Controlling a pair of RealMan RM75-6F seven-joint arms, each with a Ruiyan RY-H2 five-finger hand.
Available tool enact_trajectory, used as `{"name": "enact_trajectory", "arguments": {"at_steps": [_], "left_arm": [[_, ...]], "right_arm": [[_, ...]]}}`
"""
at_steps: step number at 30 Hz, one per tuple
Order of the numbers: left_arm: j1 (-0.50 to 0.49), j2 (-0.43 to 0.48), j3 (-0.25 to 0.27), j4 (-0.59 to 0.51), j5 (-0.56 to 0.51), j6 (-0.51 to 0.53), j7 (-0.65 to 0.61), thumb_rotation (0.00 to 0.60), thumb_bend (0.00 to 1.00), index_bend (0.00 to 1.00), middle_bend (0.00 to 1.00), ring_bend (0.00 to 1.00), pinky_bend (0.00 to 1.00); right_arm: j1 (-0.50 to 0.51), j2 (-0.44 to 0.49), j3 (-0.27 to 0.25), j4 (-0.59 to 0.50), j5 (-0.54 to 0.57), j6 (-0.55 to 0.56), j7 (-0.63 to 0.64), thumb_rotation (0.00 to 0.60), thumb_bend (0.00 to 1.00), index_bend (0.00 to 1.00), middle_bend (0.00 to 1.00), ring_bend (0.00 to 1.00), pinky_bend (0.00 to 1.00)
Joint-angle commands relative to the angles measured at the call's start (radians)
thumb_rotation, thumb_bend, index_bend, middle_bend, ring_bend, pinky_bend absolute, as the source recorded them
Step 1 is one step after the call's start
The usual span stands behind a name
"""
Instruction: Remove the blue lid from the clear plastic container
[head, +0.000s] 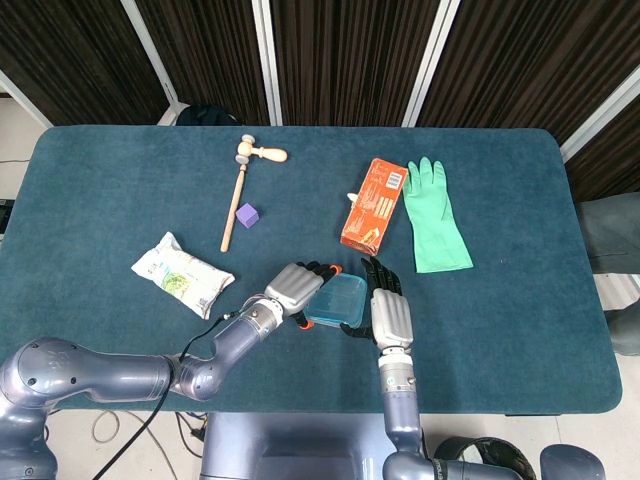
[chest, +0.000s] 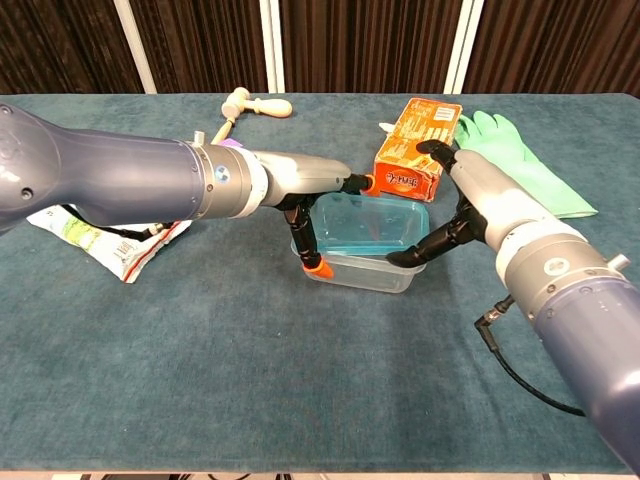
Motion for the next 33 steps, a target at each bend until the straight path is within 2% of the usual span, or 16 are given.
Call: {"name": "enact_trajectory", "arguments": {"at_steps": [1, 8, 13, 20, 27, 33], "left_arm": [[0.001, 0.001, 0.001, 0.001, 0.002, -0.001, -0.003, 0.600, 0.30, 0.10, 0.24, 0.16, 0.35], [0.001, 0.003, 0.003, 0.003, 0.013, -0.006, -0.009, 0.600, 0.30, 0.10, 0.24, 0.16, 0.35], [-0.001, 0.008, 0.000, 0.003, 0.021, -0.010, -0.015, 0.600, 0.30, 0.10, 0.24, 0.16, 0.35], [-0.001, 0.014, 0.001, -0.002, 0.030, -0.018, -0.022, 0.600, 0.30, 0.10, 0.25, 0.16, 0.35], [0.003, 0.020, 0.004, -0.005, 0.043, -0.019, -0.033, 0.600, 0.30, 0.10, 0.25, 0.16, 0.35], [0.006, 0.027, 0.006, -0.008, 0.057, -0.021, -0.041, 0.600, 0.30, 0.10, 0.25, 0.16, 0.35]], "right_arm": [[-0.001, -0.003, -0.006, 0.014, -0.014, -0.001, 0.014, 0.600, 0.23, 0.24, 0.07, 0.00, 0.00], [0.004, -0.014, -0.005, 0.038, -0.026, -0.003, 0.027, 0.600, 0.25, 0.38, 0.11, 0.00, 0.00], [0.006, -0.018, -0.004, 0.048, -0.029, -0.008, 0.030, 0.600, 0.35, 0.44, 0.14, 0.00, 0.00], [0.009, -0.024, -0.003, 0.054, -0.030, -0.014, 0.029, 0.600, 0.46, 0.49, 0.14, 0.00, 0.00], [0.012, -0.025, -0.001, 0.062, -0.025, -0.022, 0.024, 0.600, 0.64, 0.54, 0.16, 0.00, 0.00], [0.011, -0.024, -0.004, 0.067, -0.021, -0.028, 0.023, 0.600, 0.70, 0.55, 0.16, 0.00, 0.00]]}}
